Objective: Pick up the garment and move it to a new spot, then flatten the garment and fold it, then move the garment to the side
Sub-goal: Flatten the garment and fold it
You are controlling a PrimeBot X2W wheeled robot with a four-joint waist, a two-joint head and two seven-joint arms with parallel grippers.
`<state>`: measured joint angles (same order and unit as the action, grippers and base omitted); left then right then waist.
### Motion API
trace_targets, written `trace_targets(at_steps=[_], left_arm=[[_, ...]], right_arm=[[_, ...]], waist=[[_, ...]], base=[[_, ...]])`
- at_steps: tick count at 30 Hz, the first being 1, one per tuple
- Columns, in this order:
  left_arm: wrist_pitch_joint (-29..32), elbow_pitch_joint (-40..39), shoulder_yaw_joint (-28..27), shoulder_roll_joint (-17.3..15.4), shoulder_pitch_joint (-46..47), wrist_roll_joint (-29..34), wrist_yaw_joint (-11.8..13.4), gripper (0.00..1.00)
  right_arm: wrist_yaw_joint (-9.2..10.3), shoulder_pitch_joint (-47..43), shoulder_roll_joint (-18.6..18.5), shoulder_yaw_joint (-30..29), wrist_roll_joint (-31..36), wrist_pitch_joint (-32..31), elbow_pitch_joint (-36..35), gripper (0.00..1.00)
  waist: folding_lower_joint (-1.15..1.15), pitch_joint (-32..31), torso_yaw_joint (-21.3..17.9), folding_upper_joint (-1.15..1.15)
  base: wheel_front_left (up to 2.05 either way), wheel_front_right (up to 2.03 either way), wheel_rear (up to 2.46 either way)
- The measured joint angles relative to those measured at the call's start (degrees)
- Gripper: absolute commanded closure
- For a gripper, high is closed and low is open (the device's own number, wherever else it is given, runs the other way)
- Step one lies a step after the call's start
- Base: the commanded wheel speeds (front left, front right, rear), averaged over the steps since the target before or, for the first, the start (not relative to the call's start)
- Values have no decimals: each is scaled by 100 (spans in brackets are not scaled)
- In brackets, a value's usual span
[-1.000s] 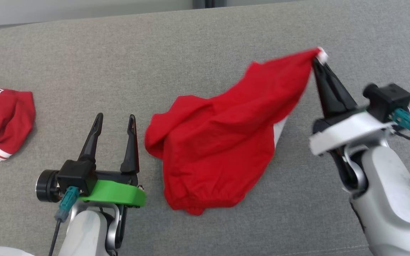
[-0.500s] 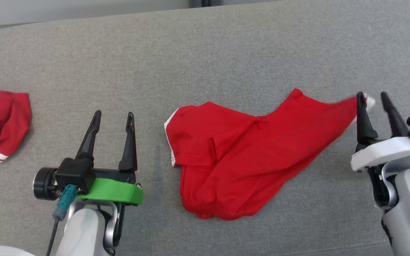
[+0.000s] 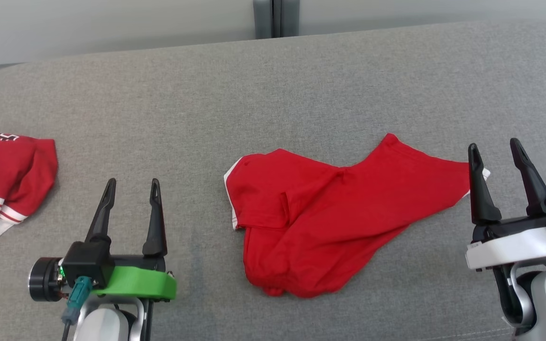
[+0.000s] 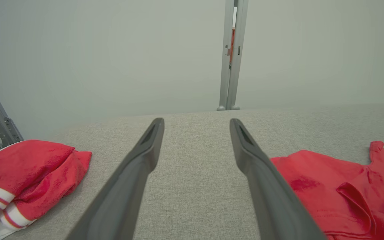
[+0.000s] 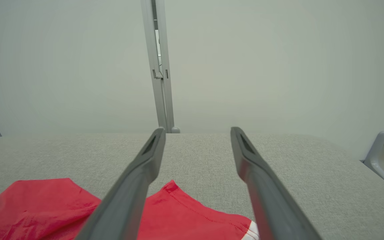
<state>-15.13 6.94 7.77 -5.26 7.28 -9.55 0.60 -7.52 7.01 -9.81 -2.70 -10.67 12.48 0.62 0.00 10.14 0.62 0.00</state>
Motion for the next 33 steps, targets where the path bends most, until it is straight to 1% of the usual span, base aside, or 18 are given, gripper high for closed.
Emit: trace_targets(at_steps=[3, 8, 18, 21, 24, 28, 30, 33], left_arm=[[0, -34, -13, -16, -105, -8, 41, 0], [44, -79, -15, -52, -152, -40, 64, 0], [93, -143, 47, -97, -177, -46, 91, 0], [135, -242, 167, -103, -166, -19, 82, 0], [374, -365, 478, -98, -121, 85, -42, 0], [877, -452, 1160, 3, -58, 213, -338, 0], [1154, -407, 1550, 68, -46, 210, -478, 0], [1508, -201, 2037, 132, -48, 135, -611, 0]], right_arm=[[0, -214, 85, -31, 30, -148, -258, 0], [0, -355, 182, -64, 30, -257, -448, 0], [0, -411, 212, -92, 30, -331, -543, 0], [0, -414, 223, -103, 30, -334, -552, 0], [0, -430, 230, -124, 30, -367, -563, 0], [0, -432, 236, -112, 30, -385, -577, 0], [0, -430, 240, -87, 30, -390, -579, 0], [0, -393, 242, -38, 29, -390, -573, 0]], waist=[[0, -86, 14, 0], [0, -151, 17, 0], [0, -117, -6, 0], [0, -105, -1, 0], [0, -73, 16, 0], [0, 30, 33, 0], [0, 98, 36, 0], [0, 200, 22, 0]], base=[[0, 0, 0], [0, 0, 0], [0, 0, 0], [0, 0, 0], [0, 0, 0], [0, 0, 0], [0, 0, 0], [0, 0, 0]])
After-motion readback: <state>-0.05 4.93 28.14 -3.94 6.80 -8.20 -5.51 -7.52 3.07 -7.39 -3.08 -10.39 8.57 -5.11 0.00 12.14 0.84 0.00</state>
